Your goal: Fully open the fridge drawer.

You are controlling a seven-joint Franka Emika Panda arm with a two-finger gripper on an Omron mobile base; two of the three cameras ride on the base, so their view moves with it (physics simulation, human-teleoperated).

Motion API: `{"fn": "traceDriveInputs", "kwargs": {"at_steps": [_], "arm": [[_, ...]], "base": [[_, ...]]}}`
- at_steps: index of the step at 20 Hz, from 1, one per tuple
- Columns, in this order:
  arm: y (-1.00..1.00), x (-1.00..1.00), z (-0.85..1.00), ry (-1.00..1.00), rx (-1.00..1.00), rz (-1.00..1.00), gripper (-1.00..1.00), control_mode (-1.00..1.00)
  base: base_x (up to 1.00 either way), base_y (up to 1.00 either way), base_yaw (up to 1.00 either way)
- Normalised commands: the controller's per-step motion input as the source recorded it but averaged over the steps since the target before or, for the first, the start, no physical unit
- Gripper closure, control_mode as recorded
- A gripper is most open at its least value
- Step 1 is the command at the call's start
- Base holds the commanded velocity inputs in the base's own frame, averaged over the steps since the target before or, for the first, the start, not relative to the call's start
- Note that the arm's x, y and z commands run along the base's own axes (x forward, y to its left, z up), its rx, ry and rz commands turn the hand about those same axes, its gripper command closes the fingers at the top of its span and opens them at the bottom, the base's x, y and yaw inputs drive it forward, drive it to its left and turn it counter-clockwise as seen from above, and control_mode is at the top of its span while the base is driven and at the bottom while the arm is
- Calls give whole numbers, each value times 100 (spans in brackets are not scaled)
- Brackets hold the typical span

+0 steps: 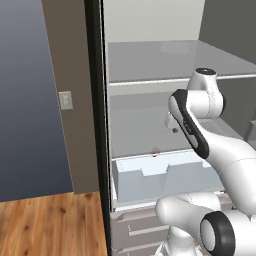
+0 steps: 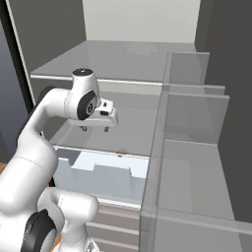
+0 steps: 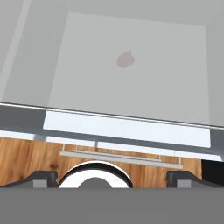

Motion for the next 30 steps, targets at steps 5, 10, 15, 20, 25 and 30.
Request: {"fn": "traceDriveInputs", "kwargs": {"at_steps": [5,10,15,20,25,30], "arm": [[0,-16,0,0,0,0,-100,-100],[0,-21,0,0,0,0,-100,-100],[0,0,0,0,0,0,-100,-100],[0,0,0,0,0,0,-100,-100],[0,0,0,0,0,0,-100,-100],[-1,-6,0,0,0,0,-100,100]], "base": [[0,0,0],[0,0,0],[0,0,0],[0,0,0],[0,0,0],[-5,-1,0]]}}
